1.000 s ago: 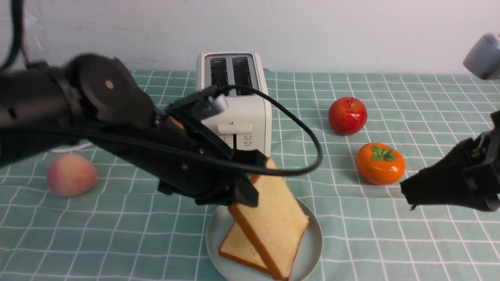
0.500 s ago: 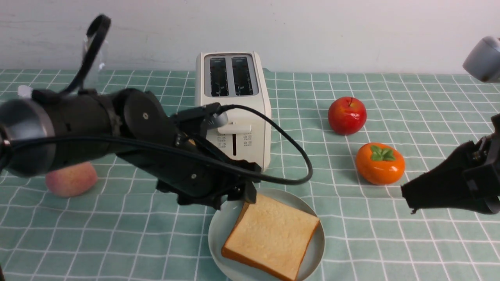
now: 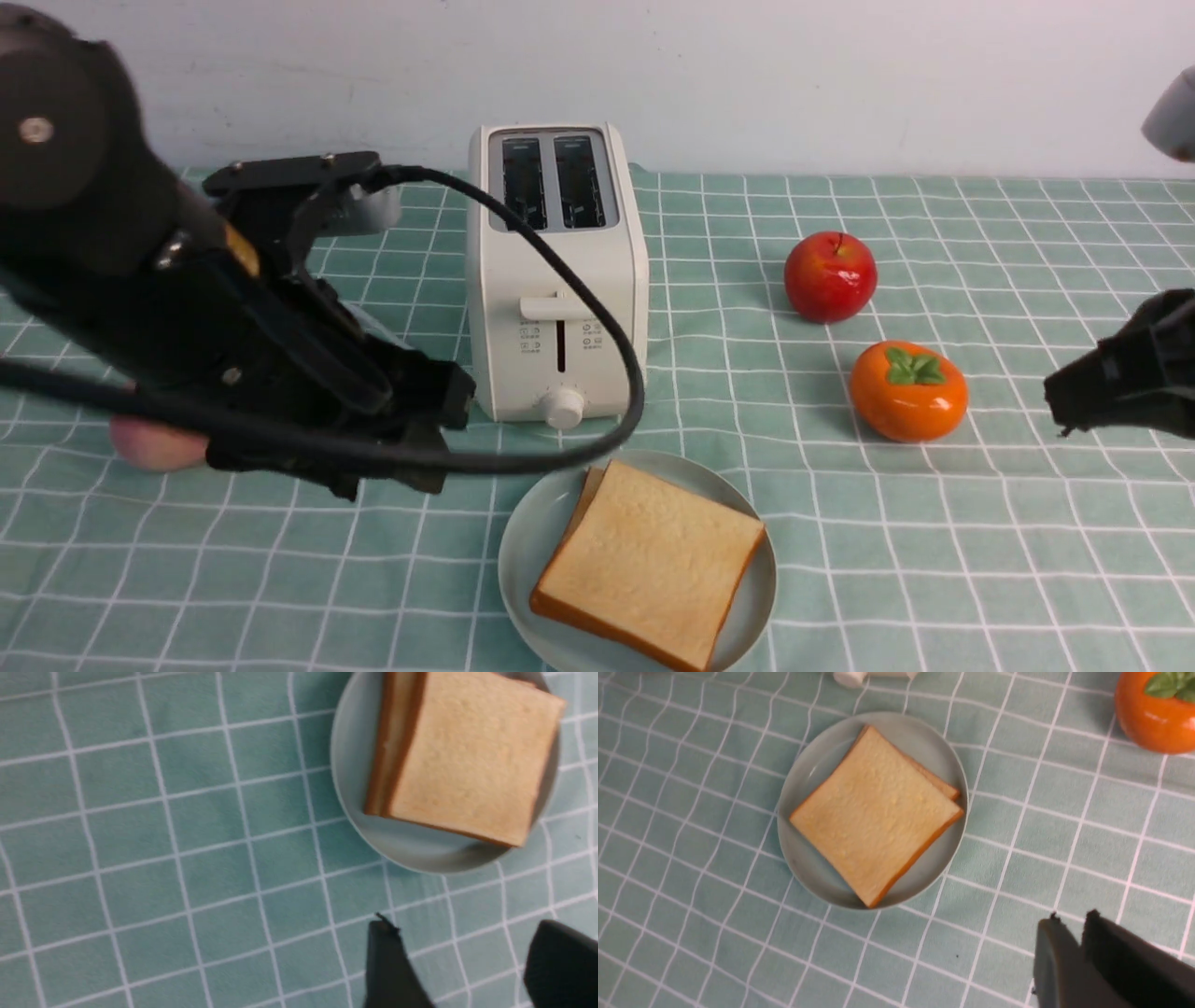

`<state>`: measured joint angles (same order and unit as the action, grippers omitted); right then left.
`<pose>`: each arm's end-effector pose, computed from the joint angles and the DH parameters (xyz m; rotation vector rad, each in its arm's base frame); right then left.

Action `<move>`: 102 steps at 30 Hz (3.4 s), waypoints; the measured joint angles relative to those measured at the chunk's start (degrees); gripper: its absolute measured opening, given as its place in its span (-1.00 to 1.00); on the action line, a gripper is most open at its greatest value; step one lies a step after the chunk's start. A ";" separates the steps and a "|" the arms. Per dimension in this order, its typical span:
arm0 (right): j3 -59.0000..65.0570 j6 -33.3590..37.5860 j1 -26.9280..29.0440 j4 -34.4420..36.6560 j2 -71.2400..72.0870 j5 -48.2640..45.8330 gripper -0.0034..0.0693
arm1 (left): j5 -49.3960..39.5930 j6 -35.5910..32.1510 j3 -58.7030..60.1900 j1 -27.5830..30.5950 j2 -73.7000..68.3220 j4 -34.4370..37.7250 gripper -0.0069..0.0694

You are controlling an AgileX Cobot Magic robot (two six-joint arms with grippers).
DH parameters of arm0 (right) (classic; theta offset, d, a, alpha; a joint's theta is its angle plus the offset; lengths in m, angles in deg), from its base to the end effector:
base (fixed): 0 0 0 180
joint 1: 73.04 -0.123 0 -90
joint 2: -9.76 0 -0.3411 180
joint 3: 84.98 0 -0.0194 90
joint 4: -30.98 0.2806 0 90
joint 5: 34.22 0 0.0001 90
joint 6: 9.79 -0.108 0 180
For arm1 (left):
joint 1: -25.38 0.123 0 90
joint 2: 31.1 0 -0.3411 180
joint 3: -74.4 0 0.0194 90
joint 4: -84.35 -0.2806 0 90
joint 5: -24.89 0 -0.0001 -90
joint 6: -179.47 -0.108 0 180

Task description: Take toasted bread from bread machine on blue coffee table place on plate.

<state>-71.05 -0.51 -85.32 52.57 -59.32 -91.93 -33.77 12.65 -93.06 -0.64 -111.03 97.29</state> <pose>0.2097 0.0800 0.4177 -0.3480 2.4027 0.5016 0.2369 -0.1386 0.3739 0.2101 2.6873 -0.5170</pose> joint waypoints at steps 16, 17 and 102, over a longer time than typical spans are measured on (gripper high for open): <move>20.90 2.70 0.00 -0.81 24.19 18.72 -0.96 | 1.75 1.20 16.99 0.00 31.81 5.10 -0.86; 26.52 3.86 0.00 -0.87 29.28 22.57 -0.96 | 1.49 3.39 19.07 0.00 35.33 5.22 -0.86; 59.02 7.58 3.39 -0.23 56.65 60.67 -0.84 | 36.10 -1.26 67.57 26.28 74.01 -9.70 -0.77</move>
<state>-12.04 7.07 -81.93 52.35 -2.67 -31.27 2.33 11.39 -25.50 25.64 -37.02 87.59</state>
